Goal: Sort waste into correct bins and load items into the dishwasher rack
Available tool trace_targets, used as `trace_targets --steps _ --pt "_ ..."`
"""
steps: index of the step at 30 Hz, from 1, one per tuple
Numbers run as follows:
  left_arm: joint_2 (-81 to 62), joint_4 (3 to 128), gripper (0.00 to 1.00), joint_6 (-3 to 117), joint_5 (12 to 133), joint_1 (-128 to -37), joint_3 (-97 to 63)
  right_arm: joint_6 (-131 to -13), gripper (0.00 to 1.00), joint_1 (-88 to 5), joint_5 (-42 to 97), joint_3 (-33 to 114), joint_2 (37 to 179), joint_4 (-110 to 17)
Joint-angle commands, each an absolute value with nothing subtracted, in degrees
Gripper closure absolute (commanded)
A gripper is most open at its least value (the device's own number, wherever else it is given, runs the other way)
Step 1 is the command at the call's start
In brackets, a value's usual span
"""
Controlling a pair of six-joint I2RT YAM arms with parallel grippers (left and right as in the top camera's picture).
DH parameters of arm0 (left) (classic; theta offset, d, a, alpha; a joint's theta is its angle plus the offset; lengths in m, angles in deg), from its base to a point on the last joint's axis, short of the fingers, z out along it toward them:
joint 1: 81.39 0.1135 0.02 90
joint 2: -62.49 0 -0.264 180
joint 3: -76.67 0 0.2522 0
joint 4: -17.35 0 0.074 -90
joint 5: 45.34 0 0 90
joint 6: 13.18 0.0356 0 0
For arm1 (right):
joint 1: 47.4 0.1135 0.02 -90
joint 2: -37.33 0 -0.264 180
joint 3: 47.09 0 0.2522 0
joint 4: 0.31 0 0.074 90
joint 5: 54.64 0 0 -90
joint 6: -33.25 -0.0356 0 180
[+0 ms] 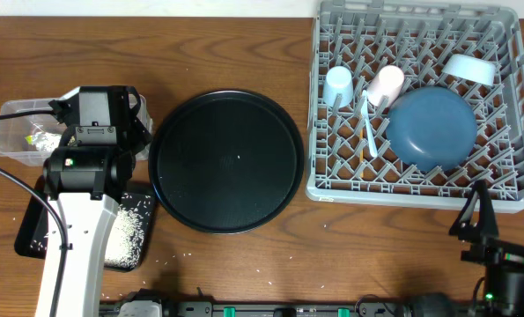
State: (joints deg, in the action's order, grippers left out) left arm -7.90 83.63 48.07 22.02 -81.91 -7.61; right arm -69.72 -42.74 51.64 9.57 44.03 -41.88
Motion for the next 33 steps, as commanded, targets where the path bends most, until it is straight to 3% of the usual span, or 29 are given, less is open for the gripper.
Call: trace_targets --steps 1,22,28,33 --pt "-7.9 83.8 0.02 47.2 21.7 -81.7 -7.7 -69.6 0.01 -44.5 49.8 3.3 40.6 -39.0" --pt "-7.9 83.8 0.02 47.2 21.7 -81.7 -7.7 -78.5 0.01 -45.2 47.0 -29.7 37.6 -3.5" --pt "-7.9 83.8 0.02 47.2 21.7 -81.7 -7.7 -77.8 0.01 -45.2 48.1 -33.0 37.6 -5.6" --pt "-7.9 83.8 0.02 47.2 21.7 -81.7 -7.7 -70.1 0.01 -45.2 48.2 -33.0 37.6 -10.9"
